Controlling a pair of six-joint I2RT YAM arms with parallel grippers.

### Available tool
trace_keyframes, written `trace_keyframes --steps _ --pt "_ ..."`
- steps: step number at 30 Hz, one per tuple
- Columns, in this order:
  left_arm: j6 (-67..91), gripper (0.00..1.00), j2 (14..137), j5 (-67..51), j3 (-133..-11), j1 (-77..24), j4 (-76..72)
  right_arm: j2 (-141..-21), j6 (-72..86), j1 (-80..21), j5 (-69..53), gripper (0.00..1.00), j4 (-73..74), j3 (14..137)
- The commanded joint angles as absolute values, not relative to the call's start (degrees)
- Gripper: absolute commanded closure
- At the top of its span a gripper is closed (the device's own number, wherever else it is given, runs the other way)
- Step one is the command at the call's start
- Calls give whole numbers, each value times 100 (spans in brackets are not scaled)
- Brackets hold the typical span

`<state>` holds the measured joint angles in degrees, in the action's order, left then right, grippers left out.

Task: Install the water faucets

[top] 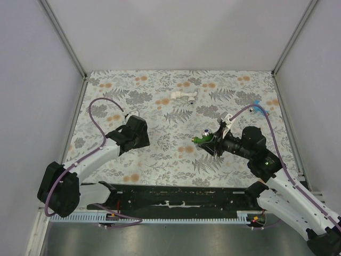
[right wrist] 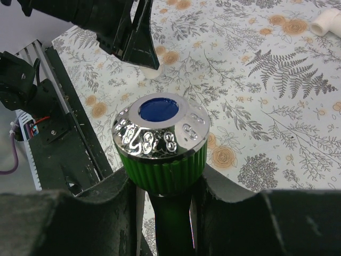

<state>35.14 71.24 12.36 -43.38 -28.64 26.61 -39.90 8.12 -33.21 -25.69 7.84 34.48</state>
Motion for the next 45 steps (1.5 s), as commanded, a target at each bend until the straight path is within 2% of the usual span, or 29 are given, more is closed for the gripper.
trace_keyframes --steps 1,13,22,45 --pt "4560 50 6961 2056 -3947 -3313 2286 -3850 923 -3305 -2681 100 501 3384" --pt "5045 46 7875 2118 -3964 -3683 1749 -3762 1037 -3313 -2681 100 536 3305" --pt "4878 18 7761 1846 -3849 -3691 1661 -3937 1002 -3305 -2724 100 536 3331" --pt "4711 16 6979 281 -3542 -3929 1915 -4192 1063 -3305 -2760 100 413 3366"
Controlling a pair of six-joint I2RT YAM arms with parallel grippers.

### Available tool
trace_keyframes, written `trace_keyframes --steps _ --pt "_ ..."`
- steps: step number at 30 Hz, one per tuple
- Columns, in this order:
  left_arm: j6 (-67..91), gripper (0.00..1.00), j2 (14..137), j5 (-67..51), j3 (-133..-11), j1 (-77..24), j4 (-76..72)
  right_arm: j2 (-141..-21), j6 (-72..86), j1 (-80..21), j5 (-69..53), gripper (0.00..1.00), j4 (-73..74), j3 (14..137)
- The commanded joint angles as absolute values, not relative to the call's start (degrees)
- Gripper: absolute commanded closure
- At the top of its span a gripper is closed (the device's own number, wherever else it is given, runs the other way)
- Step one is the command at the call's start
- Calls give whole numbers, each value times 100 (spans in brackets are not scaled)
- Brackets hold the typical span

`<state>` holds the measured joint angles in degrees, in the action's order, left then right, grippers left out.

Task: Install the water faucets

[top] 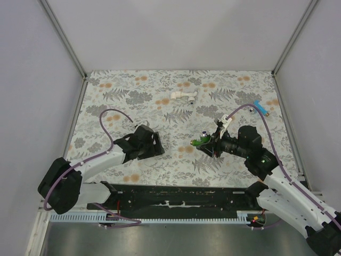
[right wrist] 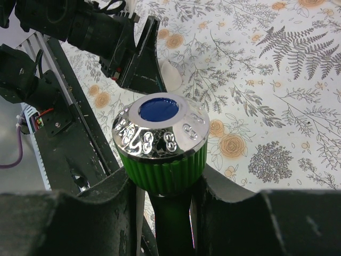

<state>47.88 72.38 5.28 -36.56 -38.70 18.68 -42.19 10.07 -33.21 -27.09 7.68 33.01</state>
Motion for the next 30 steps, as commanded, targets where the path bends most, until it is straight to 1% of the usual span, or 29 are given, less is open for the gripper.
trace_keyframes --steps 1,5,8,11,14,18,21,30 --pt "4607 16 6918 333 -3577 -3920 2047 -4184 1063 -3313 -2760 100 430 3375" --pt "3581 16 6767 790 -4296 -3911 3073 -4140 1020 -3305 -2725 100 527 3393" --pt "2456 16 7126 984 -5165 -3911 3952 -4113 993 -3305 -2716 100 562 3401" --pt "1356 15 7557 1125 -5799 -3911 4472 -4113 976 -3313 -2716 100 606 3436" --pt "635 15 7961 1143 -6213 -3902 4675 -4035 967 -3313 -2716 100 703 3480" --pt "80 15 8515 800 -6582 -3894 4711 -3920 941 -3313 -2698 100 817 3498" --pt "-298 18 8849 555 -6706 -3894 4632 -3859 923 -3313 -2689 100 896 3516" --pt "-633 31 9860 282 -6978 -3902 4587 -3893 879 -3313 -2637 100 923 3507"
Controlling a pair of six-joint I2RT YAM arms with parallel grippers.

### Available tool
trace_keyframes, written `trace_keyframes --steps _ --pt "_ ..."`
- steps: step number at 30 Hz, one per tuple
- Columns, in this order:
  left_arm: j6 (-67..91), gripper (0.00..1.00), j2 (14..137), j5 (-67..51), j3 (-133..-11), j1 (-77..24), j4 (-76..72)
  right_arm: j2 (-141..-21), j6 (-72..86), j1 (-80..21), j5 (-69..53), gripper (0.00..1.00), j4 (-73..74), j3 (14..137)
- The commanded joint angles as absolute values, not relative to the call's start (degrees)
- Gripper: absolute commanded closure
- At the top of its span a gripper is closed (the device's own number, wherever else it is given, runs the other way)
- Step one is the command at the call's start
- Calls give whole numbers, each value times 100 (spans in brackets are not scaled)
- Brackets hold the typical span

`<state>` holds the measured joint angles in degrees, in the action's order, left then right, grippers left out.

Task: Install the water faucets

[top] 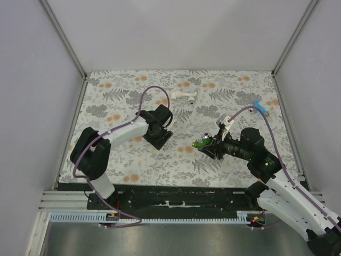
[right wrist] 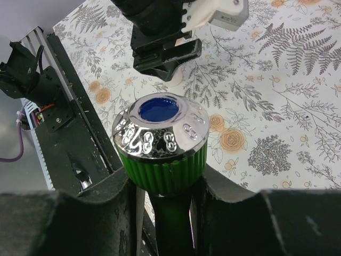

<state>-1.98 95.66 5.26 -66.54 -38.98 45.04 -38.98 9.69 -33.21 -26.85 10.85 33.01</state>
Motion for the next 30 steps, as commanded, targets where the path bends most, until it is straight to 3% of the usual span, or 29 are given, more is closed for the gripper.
trace_keyframes --steps 1,19,20,30 --pt "-633 33 9957 229 -7031 -3894 4649 -3920 870 -3313 -2637 100 923 3507" --pt "-624 40 10529 203 -7154 -3894 5010 -4069 835 -3305 -2637 100 861 3489" --pt "-624 44 10555 176 -7163 -3894 5001 -4087 835 -3313 -2628 100 870 3489" --pt "-598 50 10556 97 -7190 -3894 4992 -4061 844 -3305 -2628 100 879 3480"
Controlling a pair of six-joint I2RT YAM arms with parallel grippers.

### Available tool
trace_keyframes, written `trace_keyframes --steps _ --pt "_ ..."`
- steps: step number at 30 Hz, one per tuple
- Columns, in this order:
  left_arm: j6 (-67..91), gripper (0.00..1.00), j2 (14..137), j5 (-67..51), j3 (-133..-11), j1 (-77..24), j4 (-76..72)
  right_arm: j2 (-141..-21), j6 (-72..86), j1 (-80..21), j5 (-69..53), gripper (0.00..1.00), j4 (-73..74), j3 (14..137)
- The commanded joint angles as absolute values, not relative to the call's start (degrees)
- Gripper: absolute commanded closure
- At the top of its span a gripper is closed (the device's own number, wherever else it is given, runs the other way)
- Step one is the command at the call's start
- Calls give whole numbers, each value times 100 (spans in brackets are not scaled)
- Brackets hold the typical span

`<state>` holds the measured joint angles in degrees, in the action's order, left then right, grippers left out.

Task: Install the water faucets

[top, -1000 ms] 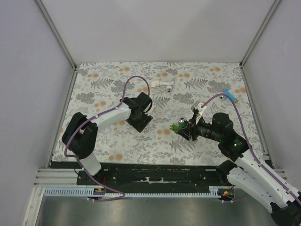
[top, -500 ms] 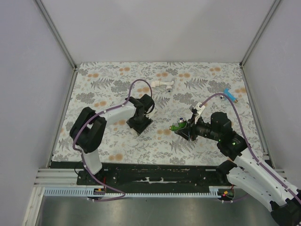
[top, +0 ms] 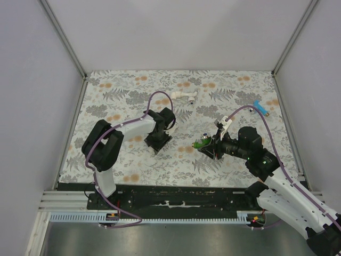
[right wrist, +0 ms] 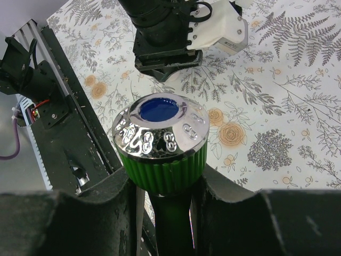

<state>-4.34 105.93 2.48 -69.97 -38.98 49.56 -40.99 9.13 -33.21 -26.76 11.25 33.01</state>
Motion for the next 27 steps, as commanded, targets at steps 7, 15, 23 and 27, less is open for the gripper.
trace_keyframes --steps 7,15,23,27 --pt "-589 74 10336 -245 -7172 -3894 4904 -4104 843 -3313 -2777 100 897 3524" --pt "-343 95 9143 -1193 -6856 -3657 4220 -4175 721 -3305 -3032 100 660 3612" --pt "666 98 7385 -3495 -5995 -2498 2516 -4350 1082 -3313 -3480 100 -369 3664" --pt "1649 98 6786 -4471 -5459 -1961 1252 -4622 800 -3313 -3753 100 -605 3928"
